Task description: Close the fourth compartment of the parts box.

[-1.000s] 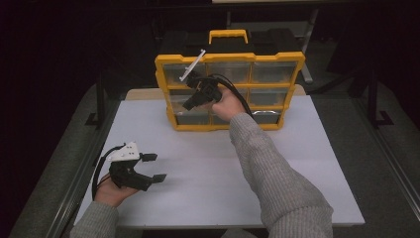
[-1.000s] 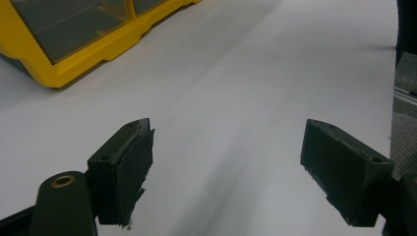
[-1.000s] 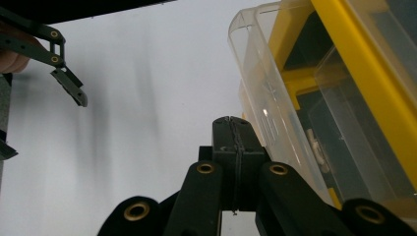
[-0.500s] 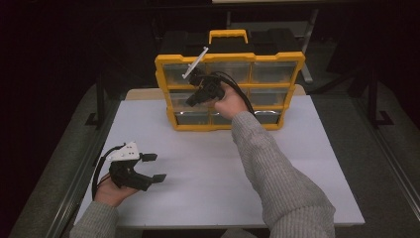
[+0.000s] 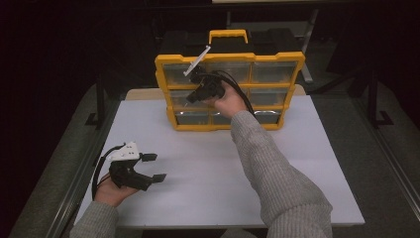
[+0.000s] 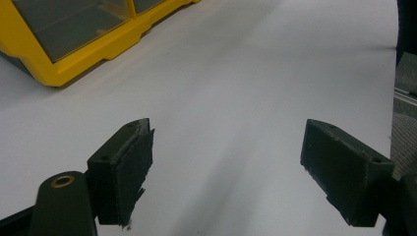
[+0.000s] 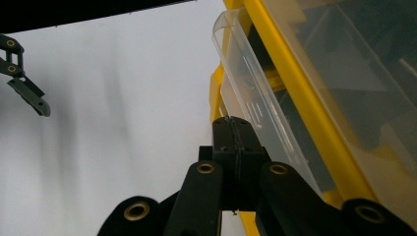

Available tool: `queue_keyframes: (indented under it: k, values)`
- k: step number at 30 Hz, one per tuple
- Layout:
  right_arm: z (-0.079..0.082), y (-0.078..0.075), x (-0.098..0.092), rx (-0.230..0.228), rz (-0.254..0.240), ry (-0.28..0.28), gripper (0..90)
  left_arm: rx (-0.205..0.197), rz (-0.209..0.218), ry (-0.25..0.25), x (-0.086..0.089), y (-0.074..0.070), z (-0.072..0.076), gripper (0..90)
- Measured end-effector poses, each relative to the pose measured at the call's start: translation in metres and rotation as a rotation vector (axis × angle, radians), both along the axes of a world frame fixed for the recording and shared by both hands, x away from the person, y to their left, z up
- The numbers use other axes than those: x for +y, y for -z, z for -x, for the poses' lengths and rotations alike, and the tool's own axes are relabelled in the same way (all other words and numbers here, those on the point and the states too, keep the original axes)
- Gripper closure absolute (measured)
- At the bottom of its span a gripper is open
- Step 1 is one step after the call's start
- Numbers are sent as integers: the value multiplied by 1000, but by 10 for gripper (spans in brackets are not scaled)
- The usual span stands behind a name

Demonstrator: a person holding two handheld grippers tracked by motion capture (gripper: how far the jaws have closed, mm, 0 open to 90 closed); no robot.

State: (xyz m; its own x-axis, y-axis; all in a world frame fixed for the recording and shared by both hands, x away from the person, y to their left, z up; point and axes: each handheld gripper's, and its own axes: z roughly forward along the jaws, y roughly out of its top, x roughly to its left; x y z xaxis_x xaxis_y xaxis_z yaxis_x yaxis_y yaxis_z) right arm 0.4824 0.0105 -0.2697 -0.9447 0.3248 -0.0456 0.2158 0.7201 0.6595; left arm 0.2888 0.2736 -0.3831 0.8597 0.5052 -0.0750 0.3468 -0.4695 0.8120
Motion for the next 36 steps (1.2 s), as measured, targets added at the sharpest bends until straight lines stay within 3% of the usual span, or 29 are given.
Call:
queue_keyframes:
  k: [10, 14, 28, 36]
  values:
    - [-2, 2, -3, -6, -7, 18, 888, -3, -7, 1, 0, 0, 0, 194]
    - [2, 4, -9, 14, -26, 13, 853, -3, -11, 5, 0, 0, -1, 194]
    - [24, 14, -55, 52, -133, 15, 741, 5, 7, -6, -2, 0, -1, 195]
    - [37, 21, -79, 42, -159, 26, 648, 13, -2, -6, -4, 2, -2, 193]
